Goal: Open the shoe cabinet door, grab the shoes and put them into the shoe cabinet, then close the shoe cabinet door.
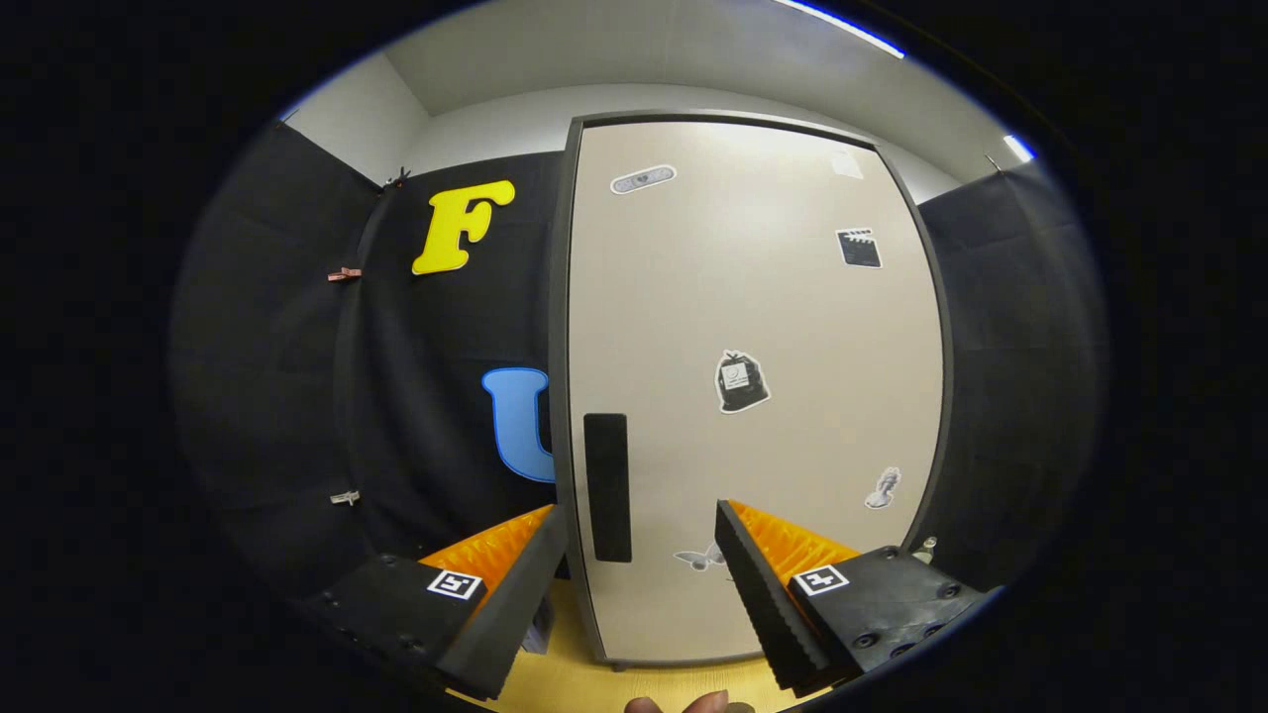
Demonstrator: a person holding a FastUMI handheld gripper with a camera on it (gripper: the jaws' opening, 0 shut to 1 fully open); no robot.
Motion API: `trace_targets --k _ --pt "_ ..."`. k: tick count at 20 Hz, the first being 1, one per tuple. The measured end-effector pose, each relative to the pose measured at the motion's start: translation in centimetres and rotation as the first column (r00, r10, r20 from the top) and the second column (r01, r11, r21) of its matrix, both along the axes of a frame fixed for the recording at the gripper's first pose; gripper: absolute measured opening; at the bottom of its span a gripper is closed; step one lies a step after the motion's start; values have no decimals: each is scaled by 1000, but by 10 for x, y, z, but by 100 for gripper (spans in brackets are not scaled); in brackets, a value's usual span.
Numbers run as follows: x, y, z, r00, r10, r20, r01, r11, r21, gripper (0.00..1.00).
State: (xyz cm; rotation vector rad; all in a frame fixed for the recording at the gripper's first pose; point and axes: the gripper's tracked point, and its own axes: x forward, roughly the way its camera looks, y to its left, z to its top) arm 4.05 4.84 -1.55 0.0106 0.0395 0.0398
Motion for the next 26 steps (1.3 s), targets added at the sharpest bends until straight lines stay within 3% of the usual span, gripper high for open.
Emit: trace_targets --k 16,17,18,21,22,26 --pt "77 29 -42 997 -15 -76 15 1000 2 97" --pt "80 29 -43 997 -20 -80 21 1000 12 93" --pt "83 28 -44 996 -25 -83 27 999 19 82" --pt "88 19 -40 995 -85 -57 85 996 -3 62" --pt "86 19 -40 994 -93 -51 92 996 -16 44" --pt "86 19 -42 998 -45 -48 44 999 -22 29"
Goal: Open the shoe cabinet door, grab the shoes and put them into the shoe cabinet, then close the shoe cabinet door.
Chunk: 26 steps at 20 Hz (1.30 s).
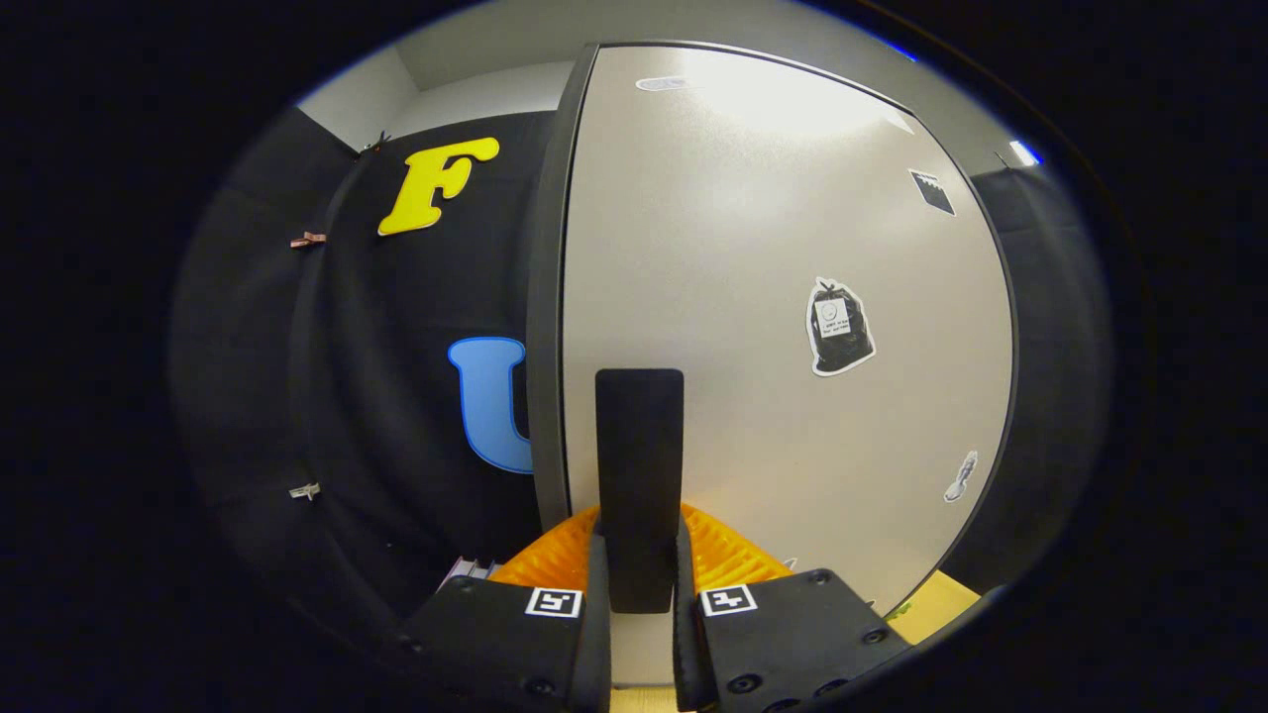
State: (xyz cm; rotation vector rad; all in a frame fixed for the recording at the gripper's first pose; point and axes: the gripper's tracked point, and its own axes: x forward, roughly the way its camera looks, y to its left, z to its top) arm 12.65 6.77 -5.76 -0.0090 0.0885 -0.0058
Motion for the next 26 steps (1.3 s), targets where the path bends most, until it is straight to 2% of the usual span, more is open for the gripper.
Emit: trace_targets --k 2,8,14,26 --pt "-4 0 2 1000 24 2 -24 1000 4 22" --pt "-48 -1 15 998 32 50 -33 999 26 21" --pt "-108 -28 23 995 84 51 -87 994 59 21" --pt "-187 -88 36 983 173 52 -175 984 32 21"
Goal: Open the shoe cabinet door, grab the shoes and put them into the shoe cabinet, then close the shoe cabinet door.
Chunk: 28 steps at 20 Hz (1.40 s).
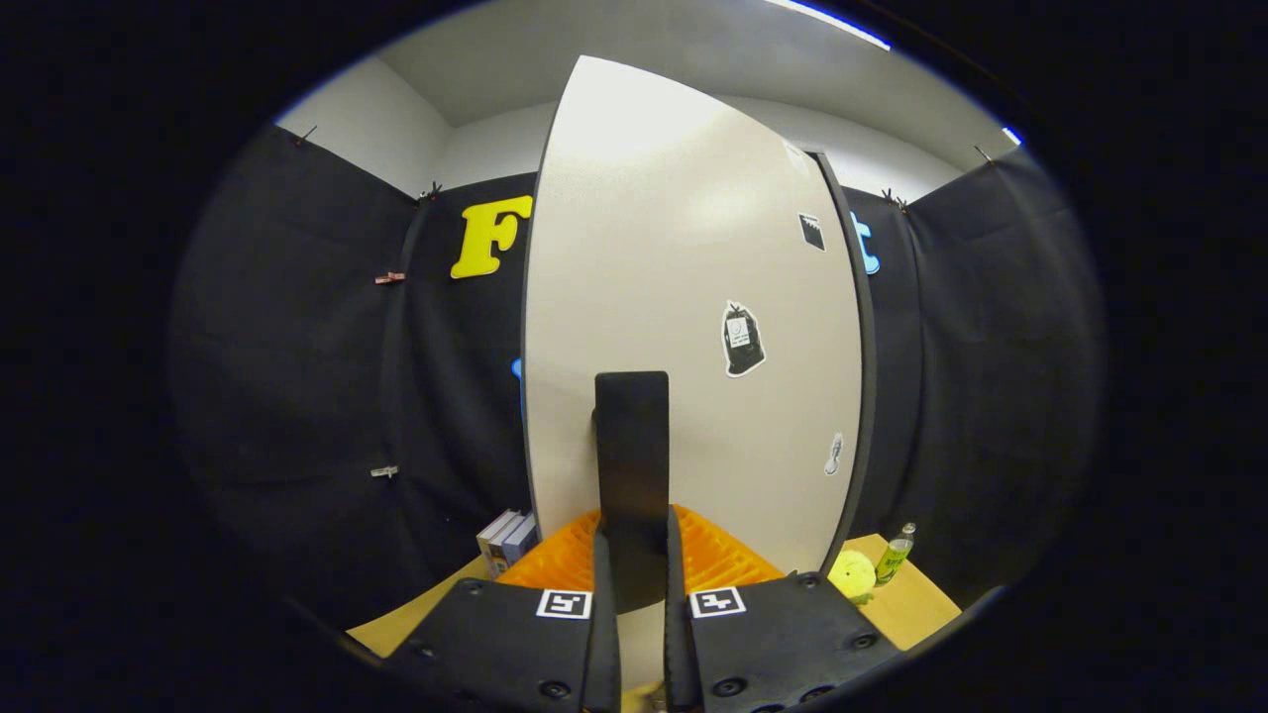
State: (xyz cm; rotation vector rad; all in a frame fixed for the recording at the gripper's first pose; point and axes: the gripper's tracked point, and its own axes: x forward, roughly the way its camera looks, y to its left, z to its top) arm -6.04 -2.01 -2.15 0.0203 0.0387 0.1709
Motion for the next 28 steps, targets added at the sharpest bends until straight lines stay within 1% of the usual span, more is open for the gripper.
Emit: trace_targets --k 4,9,14,18,19,20,24,26,28 --pt "-25 -34 4 999 32 4 -32 999 8 21" --pt "-46 -88 10 1000 -30 8 30 1000 3 20" --pt "-50 -138 12 994 -104 -21 104 995 -10 20" --pt "-52 -171 14 992 -114 -63 115 993 20 20" --pt "-51 -175 14 992 -112 -65 113 993 15 19" --pt "-51 -178 13 992 -110 -66 110 994 8 17" --pt "-53 -194 15 992 -116 -58 117 993 2 15" --pt "-55 -203 19 990 -131 -44 132 991 16 15" --pt "-59 -219 21 985 -169 -23 169 986 1 14"
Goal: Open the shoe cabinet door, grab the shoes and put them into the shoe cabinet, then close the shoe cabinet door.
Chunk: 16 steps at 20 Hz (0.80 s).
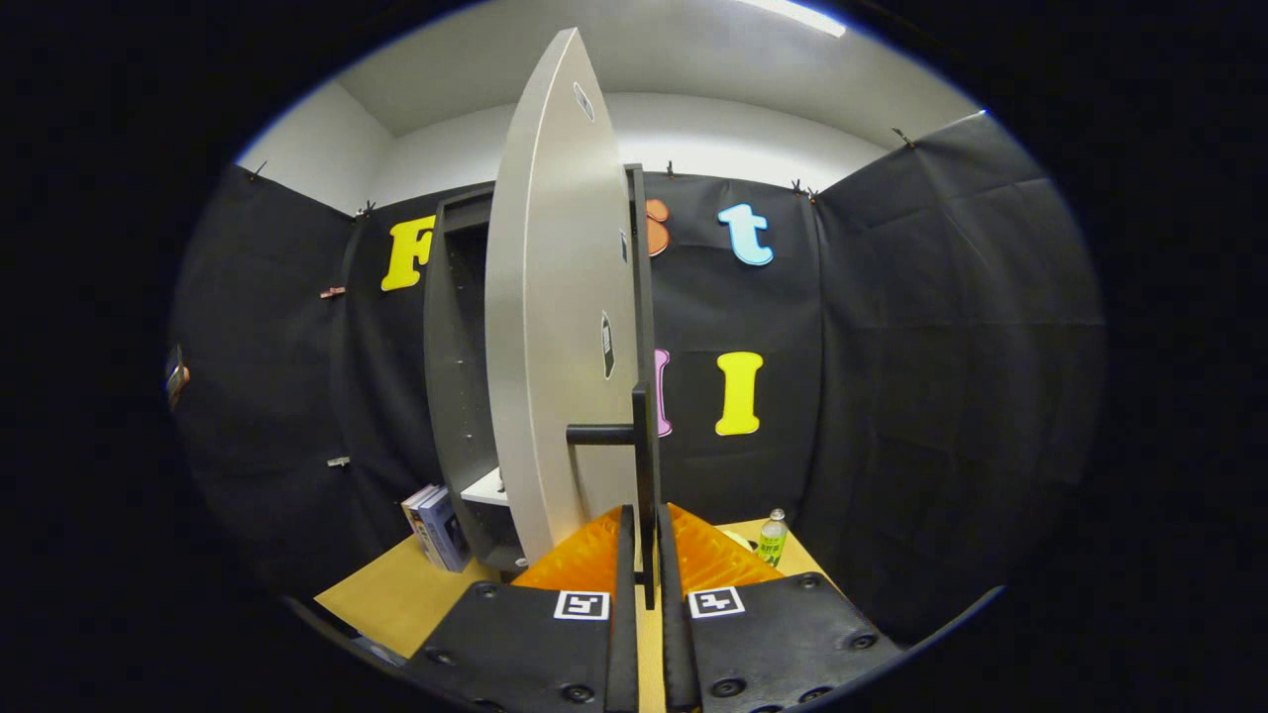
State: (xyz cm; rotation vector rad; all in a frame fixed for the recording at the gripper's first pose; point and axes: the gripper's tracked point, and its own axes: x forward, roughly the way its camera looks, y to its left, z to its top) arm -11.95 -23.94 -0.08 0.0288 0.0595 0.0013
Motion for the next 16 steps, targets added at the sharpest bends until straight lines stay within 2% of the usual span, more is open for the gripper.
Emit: trace_targets --k 2,4,8,11,16 --pt "-4 -16 6 999 -41 21 41 999 -5 14" --pt "-12 -14 10 999 -28 31 28 999 19 14" --pt "-22 -2 9 999 0 47 3 998 -60 14" --pt "-34 -6 9 999 -20 28 22 995 -93 12" --pt "-58 7 -14 998 -12 -59 9 999 -46 56"
